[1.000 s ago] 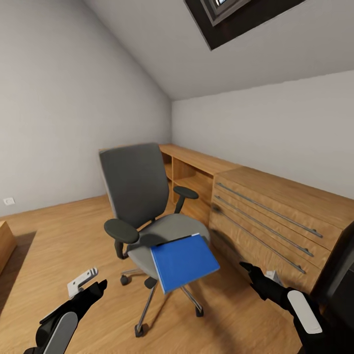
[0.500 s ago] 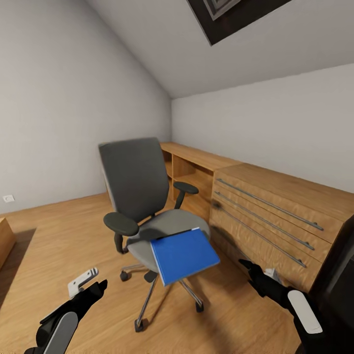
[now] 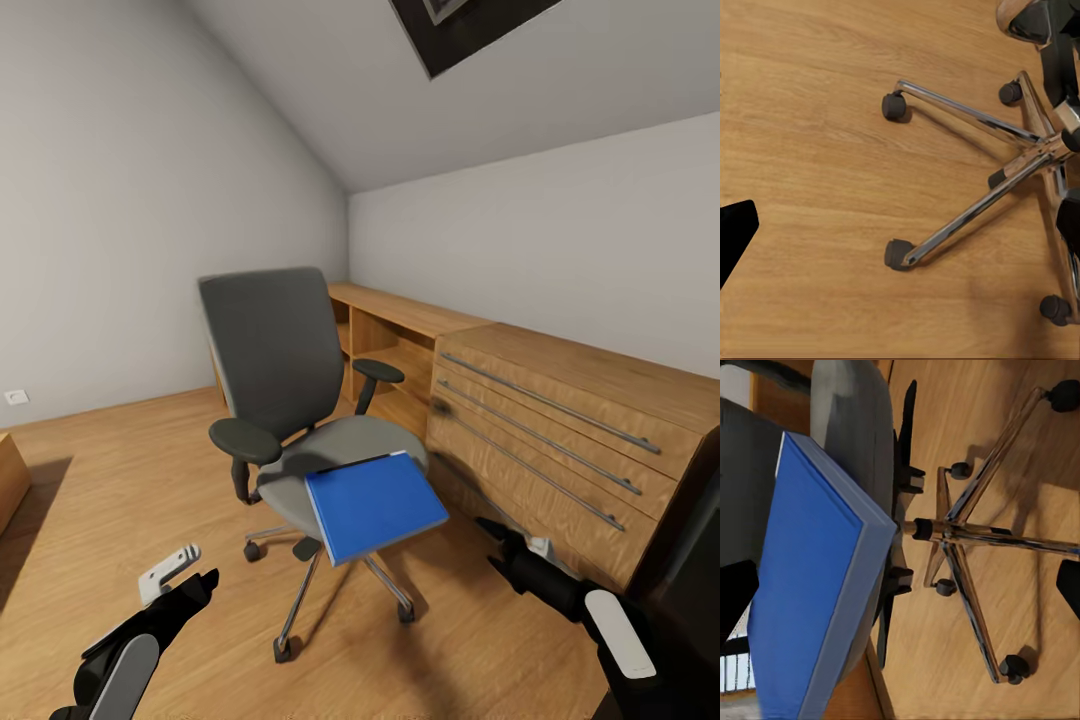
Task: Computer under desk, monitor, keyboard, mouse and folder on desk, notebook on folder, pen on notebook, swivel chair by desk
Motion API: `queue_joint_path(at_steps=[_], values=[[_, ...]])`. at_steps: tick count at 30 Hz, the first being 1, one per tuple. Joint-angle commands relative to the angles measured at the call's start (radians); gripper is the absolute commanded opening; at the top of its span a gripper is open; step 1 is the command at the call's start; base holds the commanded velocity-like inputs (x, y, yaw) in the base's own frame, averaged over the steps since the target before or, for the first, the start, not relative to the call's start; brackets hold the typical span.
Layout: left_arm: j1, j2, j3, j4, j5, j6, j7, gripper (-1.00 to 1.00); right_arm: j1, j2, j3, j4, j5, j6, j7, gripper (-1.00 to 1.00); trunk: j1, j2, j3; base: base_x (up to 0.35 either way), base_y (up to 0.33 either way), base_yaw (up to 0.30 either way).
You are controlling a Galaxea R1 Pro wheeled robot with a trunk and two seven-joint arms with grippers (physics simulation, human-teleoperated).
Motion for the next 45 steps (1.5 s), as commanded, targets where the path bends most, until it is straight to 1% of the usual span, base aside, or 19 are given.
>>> queue_joint_path(at_steps=[1, 4, 8, 23, 29, 32, 35, 37, 45], values=[[-0.001, 0.000, 0.000, -0.001, 0.010, 0.002, 0.008, 1.00, -0.001, -0.001, -0.002, 0.001, 0.002, 0.022, 0.038, 1.00, 0.000, -0.001, -0.005, 0.000, 0.000, 0.000], [-0.001, 0.000, -0.001, -0.001, 0.010, 0.002, 0.008, 1.00, 0.000, -0.003, -0.001, 0.005, 0.003, 0.056, 0.101, 1.00, 0.002, -0.001, -0.017, 0.000, 0.000, 0.000], [-0.001, -0.001, -0.002, -0.001, 0.010, 0.002, 0.008, 1.00, 0.000, -0.007, -0.001, 0.024, 0.003, 0.073, 0.128, 1.00, 0.003, -0.002, -0.032, 0.000, 0.000, 0.000], [-0.001, -0.001, -0.003, -0.001, 0.010, 0.002, 0.008, 1.00, -0.001, -0.014, 0.004, 0.019, 0.008, 0.075, 0.135, 1.00, 0.010, -0.006, -0.090, 0.000, 0.000, 0.000], [-0.001, -0.001, -0.004, -0.001, 0.009, 0.002, 0.008, 1.00, -0.001, -0.012, 0.004, 0.014, 0.020, 0.072, 0.138, 1.00, 0.010, -0.006, -0.090, 0.000, 0.000, 0.000], [-0.001, -0.002, -0.004, -0.001, 0.009, 0.002, 0.008, 1.00, -0.001, -0.009, 0.004, 0.012, 0.020, 0.070, 0.156, 1.00, 0.010, -0.006, -0.090, 0.000, 0.000, 0.000], [-0.001, -0.002, -0.008, -0.001, 0.007, 0.002, 0.005, 1.00, -0.001, -0.006, 0.004, 0.011, 0.020, 0.067, 0.202, 1.00, 0.010, -0.006, -0.090, 0.000, 0.000, 0.000], [-0.001, 0.000, -0.021, -0.001, 0.005, 0.001, 0.004, 1.00, -0.001, -0.003, 0.005, 0.011, 0.021, 0.066, 0.228, 1.00, 0.010, -0.006, -0.090, 0.000, 0.000, 0.000], [-0.001, 0.001, -0.033, -0.001, 0.003, 0.000, 0.002, 1.00, -0.001, 0.010, 0.006, 0.012, 0.022, 0.065, 0.245, 1.00, 0.010, -0.006, -0.090, 0.129, 0.053, 0.000]])
